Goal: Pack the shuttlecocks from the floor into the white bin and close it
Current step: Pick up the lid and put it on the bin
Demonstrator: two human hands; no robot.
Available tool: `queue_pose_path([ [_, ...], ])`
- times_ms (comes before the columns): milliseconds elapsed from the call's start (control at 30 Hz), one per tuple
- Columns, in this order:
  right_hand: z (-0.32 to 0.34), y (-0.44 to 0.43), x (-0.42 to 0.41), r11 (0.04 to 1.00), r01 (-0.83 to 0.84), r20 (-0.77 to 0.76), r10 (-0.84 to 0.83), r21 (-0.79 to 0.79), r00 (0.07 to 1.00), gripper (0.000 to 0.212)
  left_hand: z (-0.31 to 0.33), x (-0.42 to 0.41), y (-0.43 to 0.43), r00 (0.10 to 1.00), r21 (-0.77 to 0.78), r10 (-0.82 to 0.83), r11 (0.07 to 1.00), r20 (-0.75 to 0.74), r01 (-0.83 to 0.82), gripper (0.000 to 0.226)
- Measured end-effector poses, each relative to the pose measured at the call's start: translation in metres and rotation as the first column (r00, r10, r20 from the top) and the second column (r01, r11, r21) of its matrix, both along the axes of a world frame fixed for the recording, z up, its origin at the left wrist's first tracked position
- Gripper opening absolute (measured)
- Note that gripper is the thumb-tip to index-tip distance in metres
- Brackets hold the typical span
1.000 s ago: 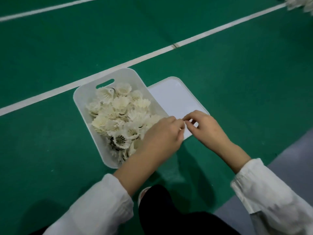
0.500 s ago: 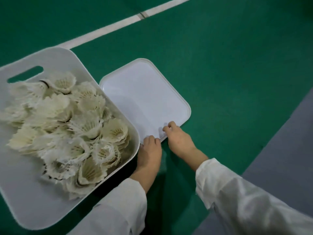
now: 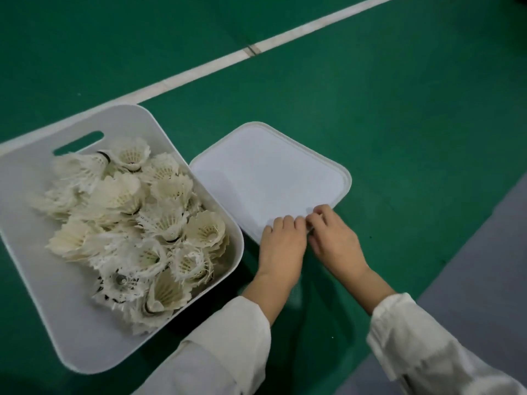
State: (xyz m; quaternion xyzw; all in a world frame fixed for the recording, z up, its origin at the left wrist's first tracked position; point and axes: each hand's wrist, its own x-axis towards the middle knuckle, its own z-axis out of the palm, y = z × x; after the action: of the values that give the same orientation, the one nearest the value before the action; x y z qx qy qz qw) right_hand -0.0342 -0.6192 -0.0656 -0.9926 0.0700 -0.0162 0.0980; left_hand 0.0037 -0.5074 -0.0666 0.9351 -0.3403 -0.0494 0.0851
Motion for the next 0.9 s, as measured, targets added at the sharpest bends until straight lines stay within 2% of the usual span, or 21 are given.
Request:
queue_pose_path([
  [67,0.024,-0.002,0.008,0.983,0.126,0.136,-0.144,0.13,0.98,0.017,0.027,0.008,-0.007,0.997,-0.136,-0.005,0.991,0.077,0.016,0.049],
  [167,0.066,0.0,0.029,0.938,0.182,0.337,-0.28,0.296,0.899,0.012,0.074,0.024,-0.013,0.977,-0.276,0.024,0.961,0.214,0.036,0.055],
  [200,0.082,0.002,0.038,0.927,0.173,0.395,-0.304,0.334,0.867,0.013,0.095,0.028,-0.011,0.968,-0.327,0.057,0.945,0.243,0.026,0.052],
  [267,0.116,0.009,0.053,0.915,0.117,0.497,-0.313,0.385,0.809,0.021,0.131,0.04,-0.004,0.95,-0.509,0.143,0.861,0.278,0.019,0.03],
  [300,0.132,0.014,0.06,0.914,0.069,0.532,-0.292,0.399,0.794,0.03,0.148,0.046,0.002,0.963,-0.61,0.162,0.792,0.213,0.002,0.018],
  [333,0.147,0.021,0.066,0.914,0.01,0.554,-0.255,0.407,0.792,0.038,0.166,0.053,0.012,0.984,-0.715,0.165,0.695,0.063,-0.07,0.01],
  [400,0.174,0.039,0.074,0.909,-0.098,0.552,-0.157,0.404,0.819,0.049,0.197,0.066,0.036,0.958,-0.821,0.115,0.496,-0.261,-0.283,0.01],
  [500,0.196,0.067,0.08,0.918,-0.116,0.447,-0.072,0.379,0.892,0.059,0.223,0.086,0.084,0.87,-0.816,0.136,0.303,-0.475,-0.493,0.008],
  [667,0.19,0.086,0.085,0.904,0.215,0.109,-0.271,0.369,0.956,0.082,0.224,0.116,0.185,0.652,-0.655,0.103,0.002,-0.752,-0.756,0.006],
  [767,0.174,0.099,0.086,0.817,0.284,-0.158,-0.237,0.502,0.959,0.071,0.212,0.124,0.234,0.557,-0.562,0.079,-0.159,-0.827,-0.812,0.017],
  [833,0.16,0.114,0.087,0.754,0.29,-0.18,-0.227,0.589,0.957,0.06,0.204,0.125,0.254,0.507,-0.483,-0.017,-0.277,-0.862,-0.831,0.019],
  [900,0.148,0.13,0.091,0.738,0.291,-0.154,-0.251,0.609,0.956,0.056,0.187,0.121,0.267,0.478,-0.426,-0.084,-0.339,-0.874,-0.839,0.025],
])
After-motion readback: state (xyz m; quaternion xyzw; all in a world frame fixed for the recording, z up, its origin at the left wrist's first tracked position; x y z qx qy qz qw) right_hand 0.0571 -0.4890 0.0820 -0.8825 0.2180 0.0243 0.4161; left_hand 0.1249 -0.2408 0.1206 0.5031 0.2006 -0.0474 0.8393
